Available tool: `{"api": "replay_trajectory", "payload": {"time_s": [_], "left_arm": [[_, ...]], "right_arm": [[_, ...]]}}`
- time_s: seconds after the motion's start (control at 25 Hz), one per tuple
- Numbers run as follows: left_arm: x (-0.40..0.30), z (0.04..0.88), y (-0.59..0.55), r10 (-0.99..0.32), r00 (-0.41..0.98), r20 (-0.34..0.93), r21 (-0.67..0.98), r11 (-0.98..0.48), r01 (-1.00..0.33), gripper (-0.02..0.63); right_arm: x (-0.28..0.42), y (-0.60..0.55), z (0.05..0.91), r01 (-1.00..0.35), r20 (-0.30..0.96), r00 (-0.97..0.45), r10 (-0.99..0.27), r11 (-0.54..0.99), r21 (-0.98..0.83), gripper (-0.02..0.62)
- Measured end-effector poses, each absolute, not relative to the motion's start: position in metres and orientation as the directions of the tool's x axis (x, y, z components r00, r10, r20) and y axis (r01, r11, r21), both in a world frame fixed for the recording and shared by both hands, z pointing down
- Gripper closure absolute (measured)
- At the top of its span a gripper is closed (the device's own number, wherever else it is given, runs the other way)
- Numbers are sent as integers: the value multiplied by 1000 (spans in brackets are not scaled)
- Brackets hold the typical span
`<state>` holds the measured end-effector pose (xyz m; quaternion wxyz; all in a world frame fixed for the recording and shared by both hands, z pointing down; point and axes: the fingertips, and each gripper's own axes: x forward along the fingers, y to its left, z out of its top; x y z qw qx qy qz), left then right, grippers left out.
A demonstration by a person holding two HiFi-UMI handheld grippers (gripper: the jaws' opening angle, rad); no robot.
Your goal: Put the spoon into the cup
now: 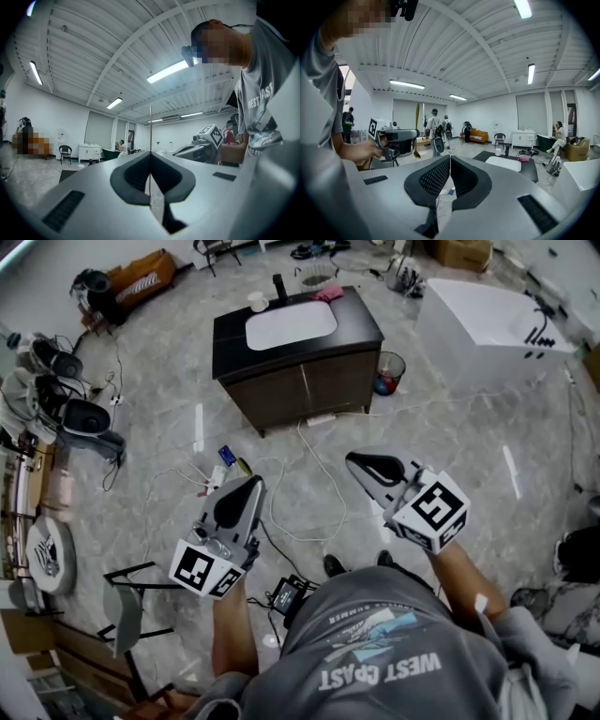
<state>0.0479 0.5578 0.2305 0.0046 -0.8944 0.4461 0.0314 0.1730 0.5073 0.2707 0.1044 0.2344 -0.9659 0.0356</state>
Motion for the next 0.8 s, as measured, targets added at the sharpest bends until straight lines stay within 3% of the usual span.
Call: {"api": "replay_trajectory", "payload": {"time_s": [0.56, 0.8], "left_arm": [[22, 246, 516, -784, 619, -52, 59, -621, -782, 606], [14, 241, 484, -810, 585, -50, 45, -587, -809, 606]], "right_arm": [[156, 465, 286, -495, 252, -845, -471, 868, -39, 563], [142, 424, 285, -450, 236, -873, -428, 892, -46, 563]]}}
